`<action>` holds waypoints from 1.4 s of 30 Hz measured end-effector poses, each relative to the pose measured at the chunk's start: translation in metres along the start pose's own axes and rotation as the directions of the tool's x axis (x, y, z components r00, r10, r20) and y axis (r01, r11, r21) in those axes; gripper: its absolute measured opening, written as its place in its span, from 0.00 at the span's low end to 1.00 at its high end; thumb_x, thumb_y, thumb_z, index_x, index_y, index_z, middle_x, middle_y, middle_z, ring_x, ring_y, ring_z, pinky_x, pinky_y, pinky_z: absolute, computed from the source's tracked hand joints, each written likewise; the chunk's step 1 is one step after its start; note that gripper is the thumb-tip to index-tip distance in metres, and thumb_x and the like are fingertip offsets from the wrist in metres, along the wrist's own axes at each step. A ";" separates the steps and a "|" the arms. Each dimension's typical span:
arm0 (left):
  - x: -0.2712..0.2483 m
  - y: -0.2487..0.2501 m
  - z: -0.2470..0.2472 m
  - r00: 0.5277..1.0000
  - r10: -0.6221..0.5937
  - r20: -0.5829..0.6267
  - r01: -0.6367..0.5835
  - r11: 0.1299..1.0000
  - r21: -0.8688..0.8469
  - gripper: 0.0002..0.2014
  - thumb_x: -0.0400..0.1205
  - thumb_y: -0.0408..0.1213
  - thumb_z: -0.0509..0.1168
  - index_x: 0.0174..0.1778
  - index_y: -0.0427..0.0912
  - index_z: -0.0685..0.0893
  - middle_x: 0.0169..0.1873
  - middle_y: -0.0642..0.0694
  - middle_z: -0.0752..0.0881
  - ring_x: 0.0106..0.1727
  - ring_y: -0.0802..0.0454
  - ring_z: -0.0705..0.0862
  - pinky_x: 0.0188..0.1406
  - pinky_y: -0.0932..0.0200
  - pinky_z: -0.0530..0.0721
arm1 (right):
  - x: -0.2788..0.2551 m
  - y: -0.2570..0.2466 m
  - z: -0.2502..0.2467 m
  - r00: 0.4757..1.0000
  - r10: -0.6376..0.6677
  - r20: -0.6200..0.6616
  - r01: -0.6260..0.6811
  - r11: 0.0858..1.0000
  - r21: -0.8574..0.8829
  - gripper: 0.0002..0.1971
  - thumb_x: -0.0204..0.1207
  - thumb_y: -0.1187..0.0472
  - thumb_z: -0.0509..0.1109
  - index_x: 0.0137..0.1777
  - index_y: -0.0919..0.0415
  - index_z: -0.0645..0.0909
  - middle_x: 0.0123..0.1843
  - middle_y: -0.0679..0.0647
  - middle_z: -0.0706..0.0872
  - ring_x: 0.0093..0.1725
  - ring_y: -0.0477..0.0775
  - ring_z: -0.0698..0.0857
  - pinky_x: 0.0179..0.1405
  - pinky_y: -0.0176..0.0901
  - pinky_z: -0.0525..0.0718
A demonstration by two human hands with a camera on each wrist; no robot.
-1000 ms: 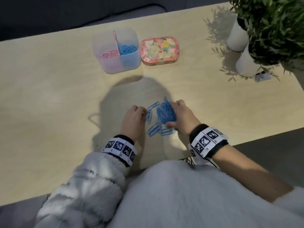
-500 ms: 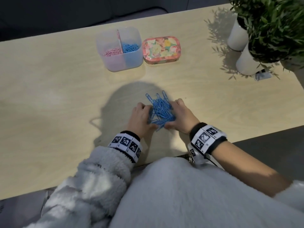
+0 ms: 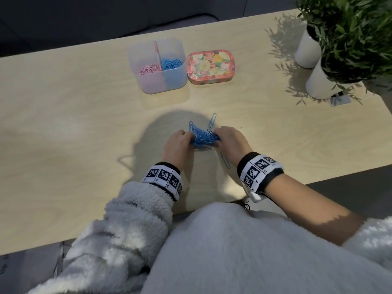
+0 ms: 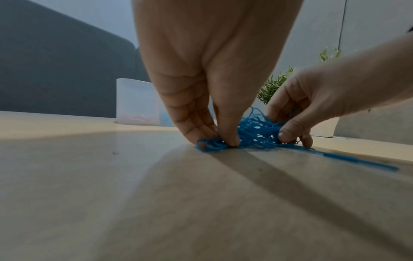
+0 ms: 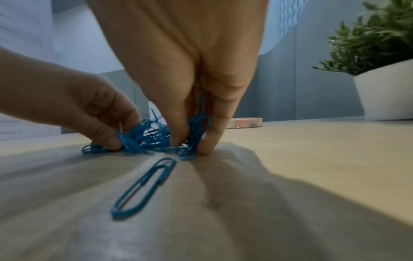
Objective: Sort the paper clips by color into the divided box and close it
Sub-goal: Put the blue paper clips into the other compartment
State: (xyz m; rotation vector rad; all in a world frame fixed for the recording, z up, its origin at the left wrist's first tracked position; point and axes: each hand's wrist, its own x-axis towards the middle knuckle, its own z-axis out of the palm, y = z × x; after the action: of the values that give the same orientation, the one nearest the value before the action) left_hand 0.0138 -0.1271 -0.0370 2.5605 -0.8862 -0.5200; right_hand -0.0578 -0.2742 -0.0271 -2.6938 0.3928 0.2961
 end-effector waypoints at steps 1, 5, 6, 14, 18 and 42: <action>-0.001 -0.001 -0.001 1.000 -0.007 -0.002 0.007 1.000 -0.011 0.12 0.78 0.29 0.63 0.56 0.32 0.82 0.50 0.32 0.81 0.51 0.36 0.81 0.50 0.42 0.78 | 0.000 0.002 -0.002 1.000 0.018 0.001 -0.018 0.999 0.044 0.09 0.77 0.67 0.63 0.54 0.68 0.81 0.53 0.66 0.84 0.54 0.67 0.81 0.51 0.54 0.77; -0.004 -0.001 -0.004 0.999 -0.036 -0.008 0.035 0.998 -0.049 0.11 0.77 0.28 0.63 0.55 0.33 0.81 0.50 0.33 0.82 0.51 0.36 0.80 0.50 0.45 0.76 | 0.001 0.010 -0.007 0.997 0.077 -0.007 -0.074 0.981 0.181 0.09 0.74 0.65 0.69 0.52 0.66 0.83 0.51 0.65 0.87 0.54 0.67 0.83 0.51 0.49 0.77; -0.004 -0.002 -0.004 0.999 -0.042 -0.009 0.042 0.998 -0.055 0.10 0.77 0.28 0.63 0.54 0.34 0.82 0.50 0.33 0.82 0.51 0.36 0.81 0.50 0.46 0.76 | 0.001 0.012 -0.010 0.995 0.098 -0.014 -0.093 0.975 0.204 0.09 0.73 0.64 0.70 0.51 0.66 0.84 0.50 0.65 0.87 0.53 0.66 0.83 0.48 0.48 0.76; -0.007 -0.010 -0.013 0.996 -0.089 0.019 0.091 0.991 -0.099 0.10 0.74 0.28 0.66 0.51 0.37 0.83 0.49 0.37 0.84 0.52 0.38 0.81 0.48 0.54 0.73 | 0.035 0.008 -0.078 0.997 0.068 0.042 -0.079 0.917 0.391 0.23 0.69 0.70 0.75 0.26 0.56 0.63 0.25 0.53 0.72 0.24 0.48 0.81 0.25 0.37 0.78; -0.007 -0.013 -0.021 0.993 -0.121 0.015 0.122 0.976 -0.178 0.09 0.73 0.28 0.66 0.48 0.38 0.85 0.47 0.37 0.86 0.51 0.39 0.82 0.49 0.54 0.76 | 0.085 -0.013 -0.114 1.000 -0.004 0.017 -0.003 0.915 0.404 0.23 0.69 0.72 0.75 0.26 0.58 0.63 0.24 0.54 0.70 0.16 0.38 0.78 0.20 0.32 0.81; 0.095 0.002 -0.126 0.930 -0.179 -0.320 0.005 0.878 -0.478 0.07 0.75 0.24 0.65 0.46 0.34 0.86 0.40 0.43 0.86 0.40 0.54 0.80 0.41 0.69 0.78 | 0.160 -0.045 -0.118 0.953 0.233 -0.195 -0.023 0.695 0.718 0.11 0.76 0.75 0.59 0.47 0.66 0.83 0.38 0.58 0.84 0.32 0.53 0.84 0.34 0.45 0.90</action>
State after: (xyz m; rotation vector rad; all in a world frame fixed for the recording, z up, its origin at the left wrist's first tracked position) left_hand 0.1396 -0.1610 0.0515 2.1522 -0.4385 -0.2413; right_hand 0.1239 -0.3201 0.0533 -1.9258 0.6306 -0.1796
